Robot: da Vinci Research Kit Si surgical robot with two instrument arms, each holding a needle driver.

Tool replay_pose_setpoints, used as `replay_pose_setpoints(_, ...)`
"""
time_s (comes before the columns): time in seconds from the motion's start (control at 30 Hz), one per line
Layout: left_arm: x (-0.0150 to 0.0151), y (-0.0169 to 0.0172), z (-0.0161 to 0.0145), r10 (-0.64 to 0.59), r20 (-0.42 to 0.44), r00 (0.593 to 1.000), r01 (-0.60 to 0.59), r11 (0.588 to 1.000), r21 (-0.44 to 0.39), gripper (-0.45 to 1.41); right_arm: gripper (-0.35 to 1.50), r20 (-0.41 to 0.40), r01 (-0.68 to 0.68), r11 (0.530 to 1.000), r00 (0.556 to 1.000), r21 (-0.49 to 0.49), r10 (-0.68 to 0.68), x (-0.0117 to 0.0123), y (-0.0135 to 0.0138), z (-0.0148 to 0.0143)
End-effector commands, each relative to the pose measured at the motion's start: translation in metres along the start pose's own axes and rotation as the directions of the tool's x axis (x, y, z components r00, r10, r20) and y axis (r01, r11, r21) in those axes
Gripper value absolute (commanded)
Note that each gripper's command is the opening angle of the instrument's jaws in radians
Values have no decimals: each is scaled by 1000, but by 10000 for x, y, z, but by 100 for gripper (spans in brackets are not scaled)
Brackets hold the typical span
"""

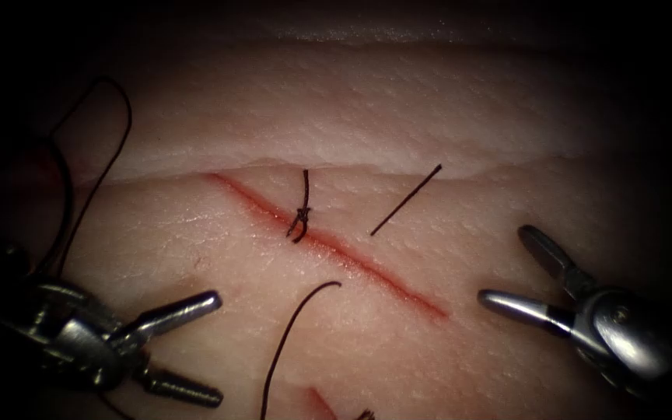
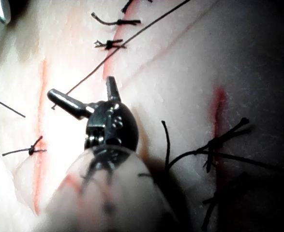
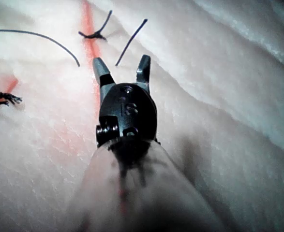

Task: Wound Closure

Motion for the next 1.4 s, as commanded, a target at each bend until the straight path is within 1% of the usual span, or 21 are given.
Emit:
replay_pose_setpoints(0.03, -8, 2, 10, 23, -7, 1000, -23, 999, -23, 61, 143, -11, 0, 1000, 1000, 8, 0, 0, -2, 10)
replay_pose_setpoints(0.07, -11, 3, 12, 40, -8, 999, -40, 998, -39, 51, 143, -18, 5, 1000, 1000, 5, -5, 0, -3, 10)
replay_pose_setpoints(0.1, -22, 8, 20, 86, -25, 996, -87, 993, -79, 37, 143, -24, 6, 1000, 1000, 9, -6, -1, -5, 11)
replay_pose_setpoints(0.2, -27, 15, 26, 100, -44, 994, -104, 991, -87, 35, 143, -25, 7, 1000, 1000, 9, -7, -2, -6, 11)
replay_pose_setpoints(0.3, -28, 24, 34, 118, -78, 990, -126, 986, -105, 22, 143, -28, 9, 1000, 1000, 11, -9, -4, -7, 11)
replay_pose_setpoints(0.37, -27, 29, 39, 129, -91, 987, -139, 984, -115, 20, 143, -30, 11, 1000, 999, 14, -11, -5, -8, 11)
replay_pose_setpoints(0.47, -25, 36, 44, 143, -113, 983, -157, 980, -123, 25, 141, -35, 13, 1000, 999, 13, -12, -7, -9, 11)
replay_pose_setpoints(0.5, -25, 41, 45, 153, -110, 982, -167, 978, -126, 30, 141, -36, 14, 1000, 999, 14, -14, -8, -10, 11)
replay_pose_setpoints(0.57, -25, 42, 46, 156, -110, 982, -170, 977, -129, 30, 141, -36, 14, 1000, 999, 14, -14, -9, -11, 11)
replay_pose_setpoints(0.63, -23, 46, 46, 160, -114, 981, -175, 975, -137, 37, 141, -37, 15, 1000, 999, 14, -15, -9, -11, 11)
replay_pose_setpoints(0.73, -19, 49, 46, 163, -119, 980, -178, 974, -139, 54, 141, -39, 16, 1000, 999, 17, -15, -10, -12, 11)
replay_pose_setpoints(0.77, -16, 50, 46, 163, -121, 979, -179, 974, -139, 66, 141, -39, 16, 1000, 999, 17, -15, -10, -12, 11)
replay_pose_setpoints(0.83, -12, 51, 46, 163, -125, 979, -180, 974, -140, 79, 141, -39, 16, 1000, 999, 17, -16, -10, -12, 11)
replay_pose_setpoints(0.93, -6, 51, 45, 161, -123, 979, -178, 974, -139, 106, 141, -43, 17, 1000, 999, 15, -17, -12, -12, 11)
replay_pose_setpoints(0.97, -5, 51, 45, 161, -123, 979, -177, 974, -139, 109, 141, -43, 18, 1000, 999, 15, -18, -13, -12, 11)
replay_pose_setpoints(1.03, -3, 51, 46, 162, -111, 981, -176, 975, -136, 114, 141, -44, 20, 1000, 999, 15, -19, -15, -12, 12)
replay_pose_setpoints(1.3, 5, 52, 47, 172, -95, 980, -184, 974, -133, 114, 140, -40, 27, 999, 999, 17, -26, -21, -13, 13)
replay_pose_setpoints(1.33, 7, 52, 47, 189, -89, 978, -199, 972, -124, 114, 140, -40, 28, 999, 999, 17, -27, -21, -13, 13)
replay_pose_setpoints(1.37, 12, 48, 47, 203, -76, 976, -210, 973, -95, 113, 140, -38, 29, 999, 999, 19, -28, -22, -12, 13)
replay_pose_setpoints(1.4, 12, 48, 47, 203, -76, 976, -210, 973, -95, 113, 140, -38, 29, 999, 999, 19, -28, -22, -12, 13)
